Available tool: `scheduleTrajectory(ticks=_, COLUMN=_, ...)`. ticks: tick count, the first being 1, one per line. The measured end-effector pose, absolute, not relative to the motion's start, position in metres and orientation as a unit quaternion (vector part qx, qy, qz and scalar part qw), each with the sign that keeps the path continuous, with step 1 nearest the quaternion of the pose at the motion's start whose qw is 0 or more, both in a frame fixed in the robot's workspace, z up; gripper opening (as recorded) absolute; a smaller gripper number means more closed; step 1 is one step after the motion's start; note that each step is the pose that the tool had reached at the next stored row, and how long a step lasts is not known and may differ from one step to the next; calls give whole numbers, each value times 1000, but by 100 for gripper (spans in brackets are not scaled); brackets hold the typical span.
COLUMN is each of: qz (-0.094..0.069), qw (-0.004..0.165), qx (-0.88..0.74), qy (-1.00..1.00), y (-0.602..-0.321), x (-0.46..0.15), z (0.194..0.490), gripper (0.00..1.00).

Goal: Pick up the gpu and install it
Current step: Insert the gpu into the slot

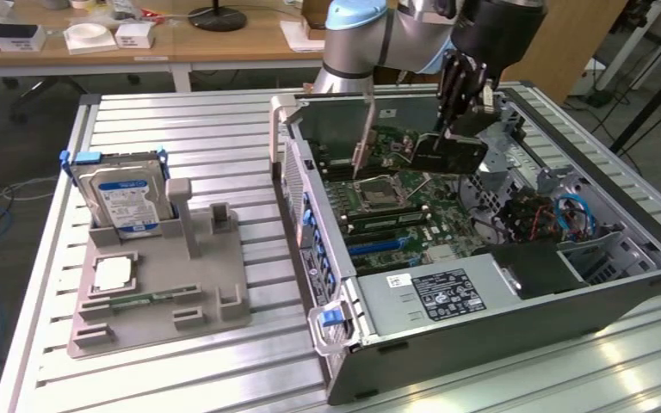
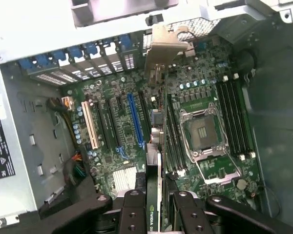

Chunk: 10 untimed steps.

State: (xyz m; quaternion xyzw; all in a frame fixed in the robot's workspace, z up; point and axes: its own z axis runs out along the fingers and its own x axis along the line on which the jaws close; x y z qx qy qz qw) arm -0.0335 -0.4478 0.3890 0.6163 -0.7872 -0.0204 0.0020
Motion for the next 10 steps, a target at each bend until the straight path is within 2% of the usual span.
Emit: scheduleTrajectory(ticks=10, qz=-20, qw=3, qx=660, qy=-751, y=-448, x=-30, z=387, gripper=26)
